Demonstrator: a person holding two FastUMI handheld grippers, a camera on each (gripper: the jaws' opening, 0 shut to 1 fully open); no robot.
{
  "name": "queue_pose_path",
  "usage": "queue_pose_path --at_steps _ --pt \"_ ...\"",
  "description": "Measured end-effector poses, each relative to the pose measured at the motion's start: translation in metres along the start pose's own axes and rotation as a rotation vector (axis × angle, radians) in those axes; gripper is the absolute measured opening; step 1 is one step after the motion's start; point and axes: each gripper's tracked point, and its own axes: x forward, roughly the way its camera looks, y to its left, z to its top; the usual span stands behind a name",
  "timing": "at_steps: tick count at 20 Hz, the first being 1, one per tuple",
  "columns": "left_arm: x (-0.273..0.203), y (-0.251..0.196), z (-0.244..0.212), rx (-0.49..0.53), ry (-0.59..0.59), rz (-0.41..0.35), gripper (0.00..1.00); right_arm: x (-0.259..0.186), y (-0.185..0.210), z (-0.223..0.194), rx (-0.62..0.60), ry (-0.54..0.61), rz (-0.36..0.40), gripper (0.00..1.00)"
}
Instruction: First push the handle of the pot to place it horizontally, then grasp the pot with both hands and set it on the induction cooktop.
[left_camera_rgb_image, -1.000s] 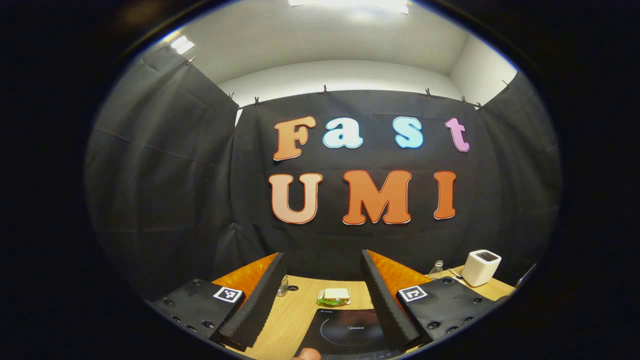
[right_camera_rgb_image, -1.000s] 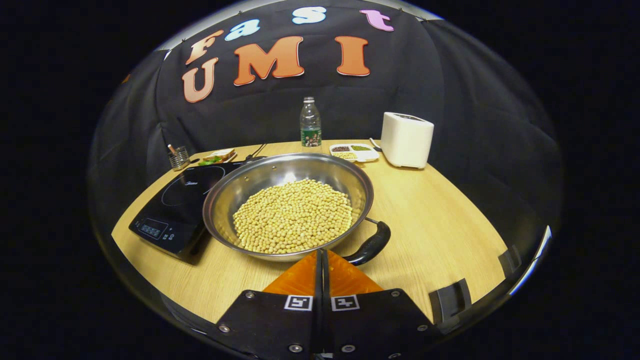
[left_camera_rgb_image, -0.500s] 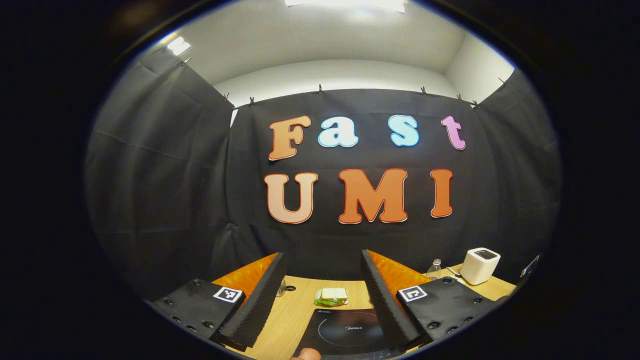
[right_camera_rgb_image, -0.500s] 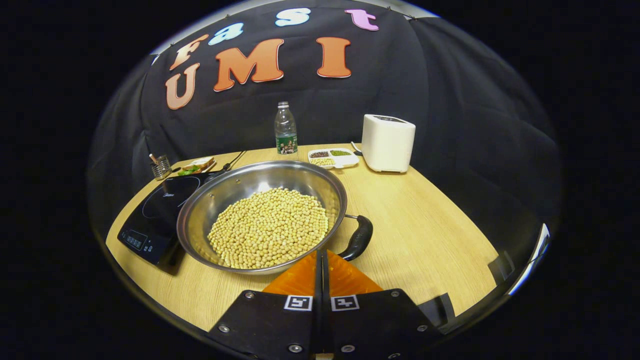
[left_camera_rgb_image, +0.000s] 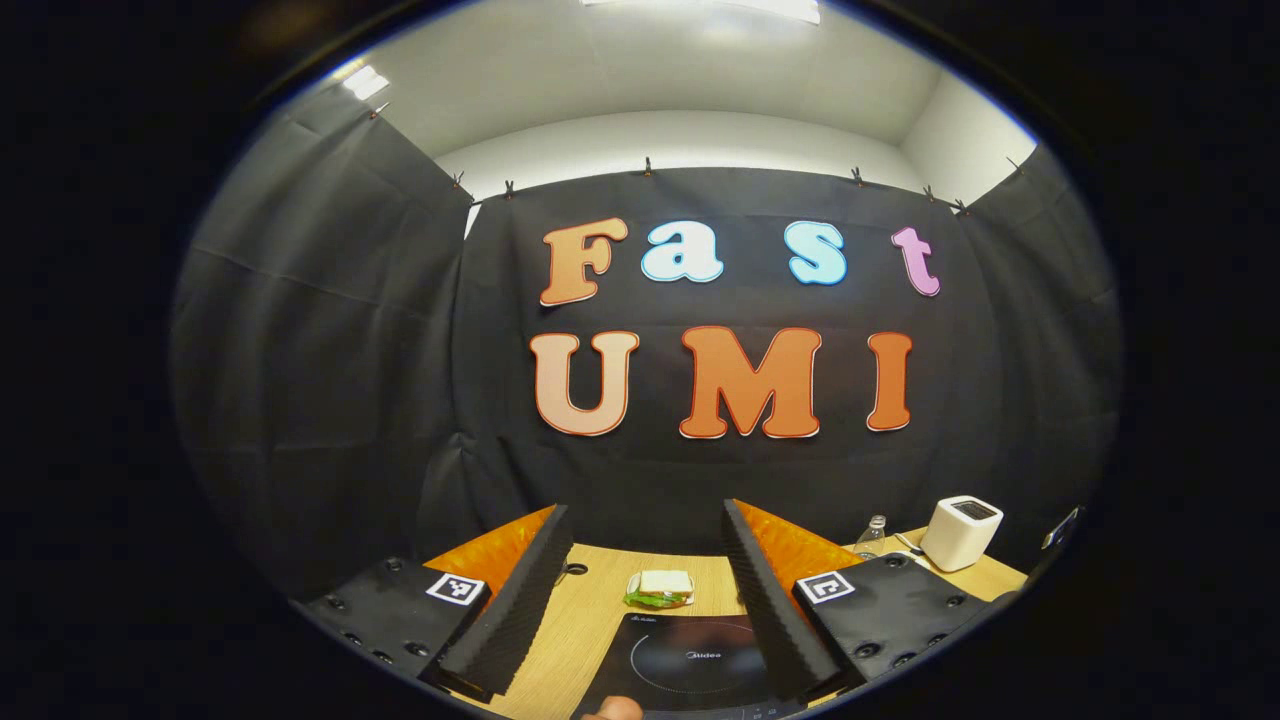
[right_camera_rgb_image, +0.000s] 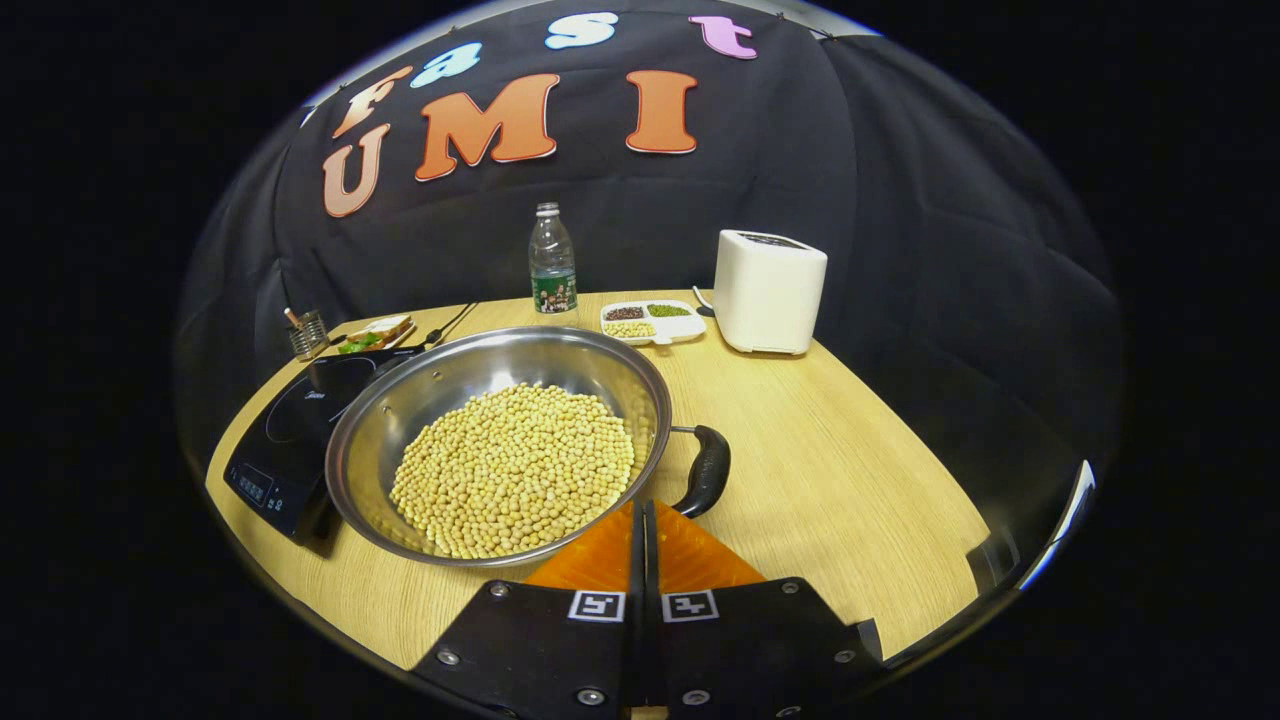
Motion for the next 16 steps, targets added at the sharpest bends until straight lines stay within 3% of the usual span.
queue_pose_path --at_steps 16 --pt "0.019 -0.032 -0.042 0.009 0.055 -0.036 0.98 0.042 -0.022 0.025 -0.037 -0.002 -0.012 0.00"
